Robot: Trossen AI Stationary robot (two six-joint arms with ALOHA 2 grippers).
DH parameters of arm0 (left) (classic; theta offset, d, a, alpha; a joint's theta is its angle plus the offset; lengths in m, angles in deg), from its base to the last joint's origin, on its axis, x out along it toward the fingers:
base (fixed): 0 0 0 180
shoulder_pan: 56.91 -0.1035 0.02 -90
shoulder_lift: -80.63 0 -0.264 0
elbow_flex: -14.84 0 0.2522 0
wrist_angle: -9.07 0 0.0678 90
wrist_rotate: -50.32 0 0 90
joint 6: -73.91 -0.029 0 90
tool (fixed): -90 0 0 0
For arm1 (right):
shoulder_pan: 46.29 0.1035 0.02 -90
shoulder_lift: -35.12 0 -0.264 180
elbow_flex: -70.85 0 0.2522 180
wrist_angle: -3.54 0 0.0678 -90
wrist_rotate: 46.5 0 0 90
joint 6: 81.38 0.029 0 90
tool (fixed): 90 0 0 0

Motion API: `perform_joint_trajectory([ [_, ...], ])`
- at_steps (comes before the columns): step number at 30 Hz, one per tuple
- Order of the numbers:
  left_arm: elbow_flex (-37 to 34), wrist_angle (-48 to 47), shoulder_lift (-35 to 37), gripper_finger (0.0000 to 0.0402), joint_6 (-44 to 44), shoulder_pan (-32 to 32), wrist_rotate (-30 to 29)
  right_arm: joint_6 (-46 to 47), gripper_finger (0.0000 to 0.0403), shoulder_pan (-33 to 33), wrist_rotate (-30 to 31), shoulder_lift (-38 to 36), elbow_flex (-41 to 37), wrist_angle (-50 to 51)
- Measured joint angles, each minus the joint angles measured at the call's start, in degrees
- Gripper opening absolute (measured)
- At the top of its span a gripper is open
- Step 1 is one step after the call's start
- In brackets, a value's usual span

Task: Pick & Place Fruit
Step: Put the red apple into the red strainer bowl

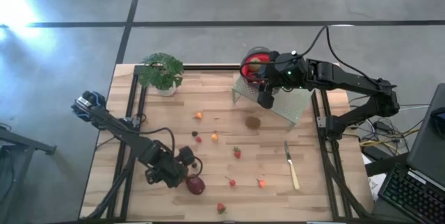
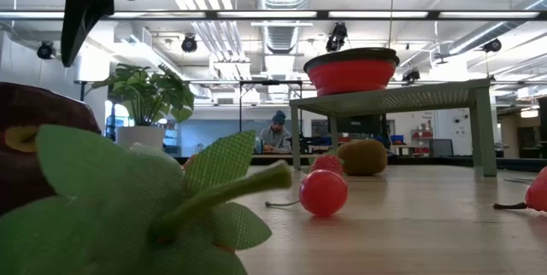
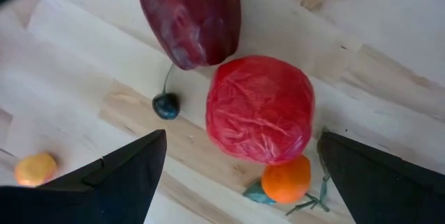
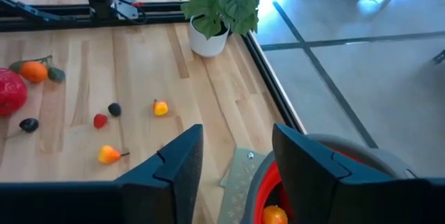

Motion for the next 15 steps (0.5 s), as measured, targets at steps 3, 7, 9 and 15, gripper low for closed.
perform_joint_trajectory([
  [3, -0.05, 0.87, 0.00, 0.0385, -1.14, -0.07, -0.01, -0.89, 0.0175, 0.02, 0.02, 0.00, 0.00, 0.00],
  [7, -1.73, 2.45, 0.00, 0.0385, -1.15, -0.11, -0.01, -0.87, 0.0179, 0.02, 0.00, 0.07, 0.00, 0.02],
  [9, -2.86, 2.95, 0.00, 0.0385, -1.11, -0.11, 0.00, -0.86, 0.0180, 0.02, 0.02, 0.07, 0.00, 0.01],
  [15, -5.02, 6.45, 0.00, 0.0385, -1.17, -0.11, 0.94, -0.65, 0.0171, 0.02, 0.00, 0.09, -0.04, 0.00],
])
